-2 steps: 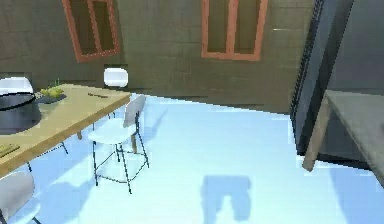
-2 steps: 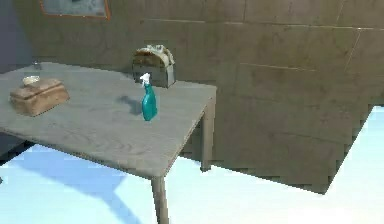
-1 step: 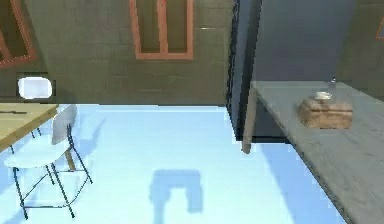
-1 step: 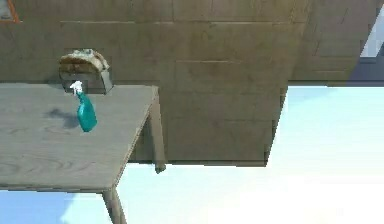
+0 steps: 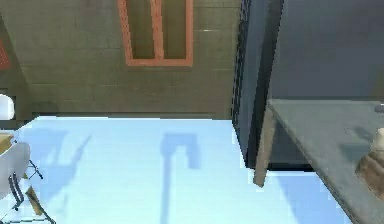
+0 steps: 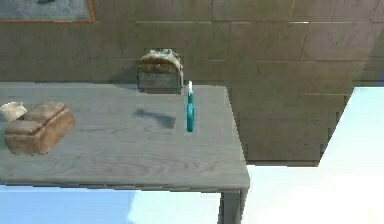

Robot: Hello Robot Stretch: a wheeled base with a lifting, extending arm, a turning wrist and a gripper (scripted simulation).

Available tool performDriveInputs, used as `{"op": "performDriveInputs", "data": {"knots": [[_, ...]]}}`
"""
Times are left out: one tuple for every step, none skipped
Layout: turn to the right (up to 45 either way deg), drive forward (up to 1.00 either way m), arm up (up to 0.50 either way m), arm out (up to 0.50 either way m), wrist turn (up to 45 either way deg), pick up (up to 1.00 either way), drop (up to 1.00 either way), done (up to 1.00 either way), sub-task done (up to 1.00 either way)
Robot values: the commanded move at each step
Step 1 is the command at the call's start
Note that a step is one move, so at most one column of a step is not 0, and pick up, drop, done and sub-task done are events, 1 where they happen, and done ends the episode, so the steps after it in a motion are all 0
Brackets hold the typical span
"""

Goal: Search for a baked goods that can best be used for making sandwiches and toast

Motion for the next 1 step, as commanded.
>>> {"op": "performDriveInputs", "data": {"knots": [[21.0, 0.0, 0.0, 0.0, 0.0, 0.0, 0.0, 0.0, 0.0]]}}
